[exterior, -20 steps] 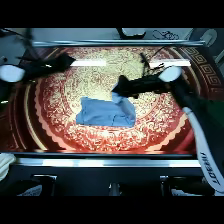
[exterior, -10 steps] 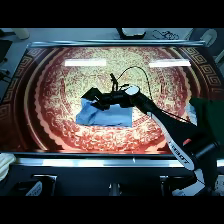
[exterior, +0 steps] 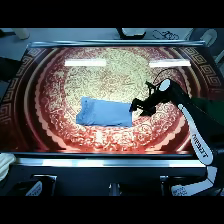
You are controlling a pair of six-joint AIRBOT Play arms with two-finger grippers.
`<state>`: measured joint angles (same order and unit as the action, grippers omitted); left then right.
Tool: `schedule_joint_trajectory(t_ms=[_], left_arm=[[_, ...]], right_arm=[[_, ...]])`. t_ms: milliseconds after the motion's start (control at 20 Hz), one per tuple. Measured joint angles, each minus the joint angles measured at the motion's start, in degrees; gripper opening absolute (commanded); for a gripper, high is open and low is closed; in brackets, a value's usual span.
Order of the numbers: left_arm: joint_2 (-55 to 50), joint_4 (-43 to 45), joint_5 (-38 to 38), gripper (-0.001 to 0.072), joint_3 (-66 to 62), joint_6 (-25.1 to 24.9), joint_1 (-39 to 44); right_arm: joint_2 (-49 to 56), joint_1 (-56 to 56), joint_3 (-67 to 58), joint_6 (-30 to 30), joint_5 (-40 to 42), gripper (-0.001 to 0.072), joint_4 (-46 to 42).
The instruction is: Fold the shirts.
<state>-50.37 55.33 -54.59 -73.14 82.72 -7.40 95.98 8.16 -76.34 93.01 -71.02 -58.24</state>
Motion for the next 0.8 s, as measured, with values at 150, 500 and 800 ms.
schedule_joint_trajectory(t_ms=[150,500,800], left_arm=[[-0.7,0.68,-1.31,0.0023,0.87,-0.26,0.07],[-1.18,1.25,-2.45,0.0023,1.36,-0.44,0.48],[-1.2,1.55,-2.58,0.0023,1.38,-0.52,0.5]], right_arm=[[3.89,1.01,0.92,-1.36,2.25,0.0622,2.38],[5.7,1.7,-0.9,-5.18,5.44,0.0025,10.84],[-5.86,-11.85,-9.7,-4.66,0.04,0.0024,6.73]])
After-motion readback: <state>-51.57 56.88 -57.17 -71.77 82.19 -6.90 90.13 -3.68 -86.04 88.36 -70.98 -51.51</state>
